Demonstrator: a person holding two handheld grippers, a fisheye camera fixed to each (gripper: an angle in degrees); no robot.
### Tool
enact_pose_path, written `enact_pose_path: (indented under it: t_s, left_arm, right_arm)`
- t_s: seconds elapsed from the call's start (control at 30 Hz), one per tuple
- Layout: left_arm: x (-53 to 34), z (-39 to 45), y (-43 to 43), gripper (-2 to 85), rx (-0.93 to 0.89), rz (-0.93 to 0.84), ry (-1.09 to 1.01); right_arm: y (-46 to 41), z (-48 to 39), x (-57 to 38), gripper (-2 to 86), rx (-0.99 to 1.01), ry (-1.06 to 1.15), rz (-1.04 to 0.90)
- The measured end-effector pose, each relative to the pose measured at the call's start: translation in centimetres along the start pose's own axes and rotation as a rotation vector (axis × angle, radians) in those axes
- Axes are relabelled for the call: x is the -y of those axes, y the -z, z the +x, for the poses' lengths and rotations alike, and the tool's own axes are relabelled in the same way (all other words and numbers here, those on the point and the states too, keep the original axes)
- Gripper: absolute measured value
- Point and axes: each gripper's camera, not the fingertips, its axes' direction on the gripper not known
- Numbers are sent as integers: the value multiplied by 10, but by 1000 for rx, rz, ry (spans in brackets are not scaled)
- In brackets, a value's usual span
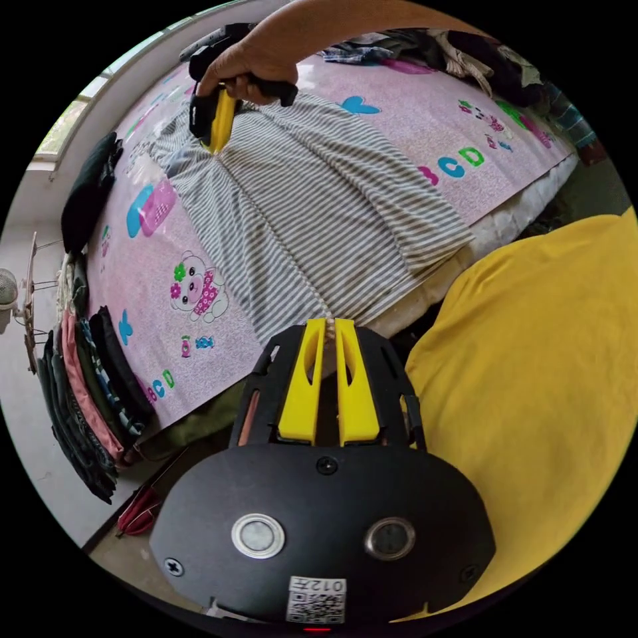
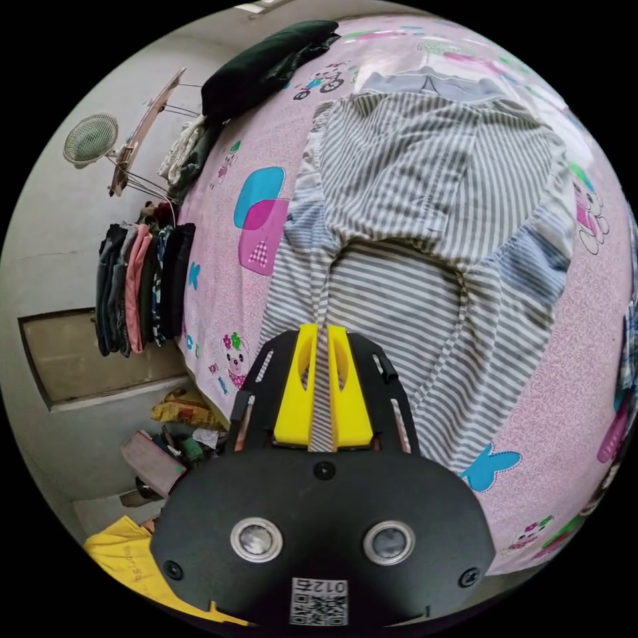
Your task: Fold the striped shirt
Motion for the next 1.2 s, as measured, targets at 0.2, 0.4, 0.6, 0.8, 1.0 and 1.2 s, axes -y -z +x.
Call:
enact_pose_path:
  t_s: [0.2,0.4,0.6,0.8,1.0,1.2]
  left_arm:
    - [-35,-43,-26,4,-279,94,55]
    - [-115,-166,-90,6,-527,149,628]
    - [-153,-231,-172,15,-795,171,804]
    - [-142,-228,-213,7,-802,99,743]
    - [-150,-210,-239,4,-755,-11,669]
    - [-169,-221,-217,4,-656,203,711]
  right_arm:
    - [9,-3,-55,11,0,92,68]
    - [-50,-61,-149,8,172,416,-169]
    - [-110,-92,-233,6,69,621,-298]
    - [-121,-81,-261,7,49,608,-304]
    - [-116,-78,-285,7,13,673,-309]
    - [-91,-88,-306,8,45,746,-211]
